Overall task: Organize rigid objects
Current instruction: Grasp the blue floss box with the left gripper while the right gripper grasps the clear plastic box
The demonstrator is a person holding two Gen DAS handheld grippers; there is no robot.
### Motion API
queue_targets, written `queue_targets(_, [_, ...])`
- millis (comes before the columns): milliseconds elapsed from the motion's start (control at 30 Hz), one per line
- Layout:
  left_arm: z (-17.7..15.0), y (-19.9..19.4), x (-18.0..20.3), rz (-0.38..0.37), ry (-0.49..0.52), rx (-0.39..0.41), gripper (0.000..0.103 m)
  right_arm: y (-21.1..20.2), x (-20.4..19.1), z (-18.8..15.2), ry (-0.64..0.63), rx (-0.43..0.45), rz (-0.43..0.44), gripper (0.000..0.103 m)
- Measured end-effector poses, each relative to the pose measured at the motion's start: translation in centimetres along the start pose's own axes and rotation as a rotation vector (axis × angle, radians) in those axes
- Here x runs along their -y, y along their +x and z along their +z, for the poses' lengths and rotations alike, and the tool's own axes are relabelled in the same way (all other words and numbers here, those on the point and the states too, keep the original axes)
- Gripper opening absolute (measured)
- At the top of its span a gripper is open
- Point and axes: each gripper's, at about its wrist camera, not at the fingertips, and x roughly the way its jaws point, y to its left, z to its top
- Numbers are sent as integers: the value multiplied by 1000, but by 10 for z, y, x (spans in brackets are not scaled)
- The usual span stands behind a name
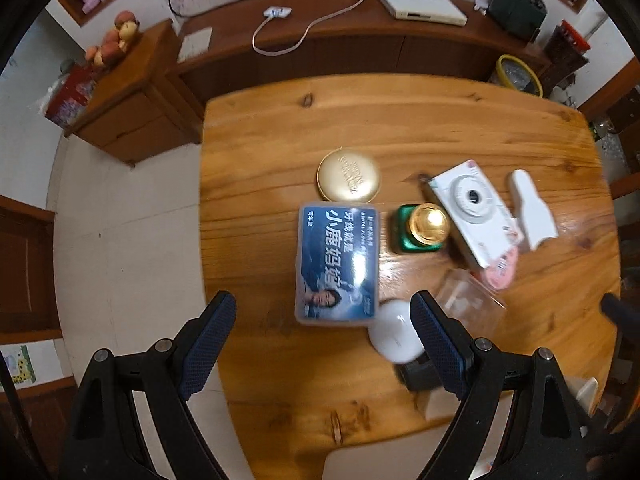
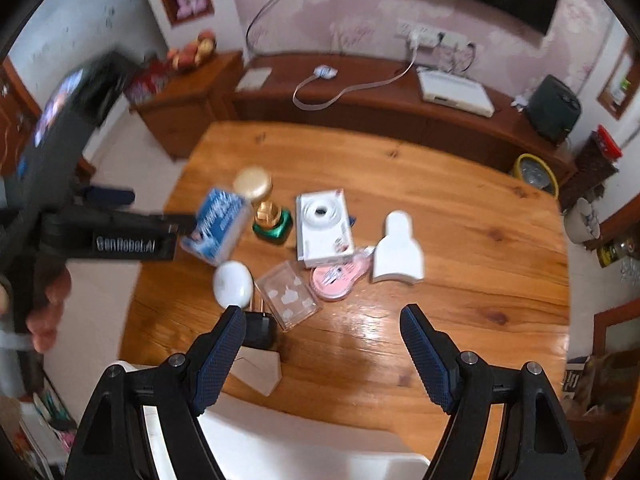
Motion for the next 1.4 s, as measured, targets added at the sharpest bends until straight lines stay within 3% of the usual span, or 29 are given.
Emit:
queue_targets(167, [8, 25, -2, -4, -21, -38, 90, 50, -14, 7, -27, -61, -9, 74])
queue_targets(433, [13, 44, -2, -28, -36, -73, 90, 90, -23, 15, -73, -147, -21, 74])
queue_targets(667, [15, 54, -5, -52, -55, -94, 90, 113, -30, 14, -102, -223, -7, 60])
queue_targets(900, [19, 62, -8, -54, -64, -112, 90, 117, -42, 20, -163, -209, -51, 60])
queue_targets(1100, [22, 68, -9, -53, -60, -126, 90, 116, -46, 15, -194, -234, -5, 55])
queue_targets(1267, [20, 70, -8, -58, -73, -130, 90, 129, -28, 11, -110, -311, 64, 55])
queue_targets(1400, [19, 74, -13, -59, -79, -136, 90, 131, -21, 15, -63, -311, 77, 53])
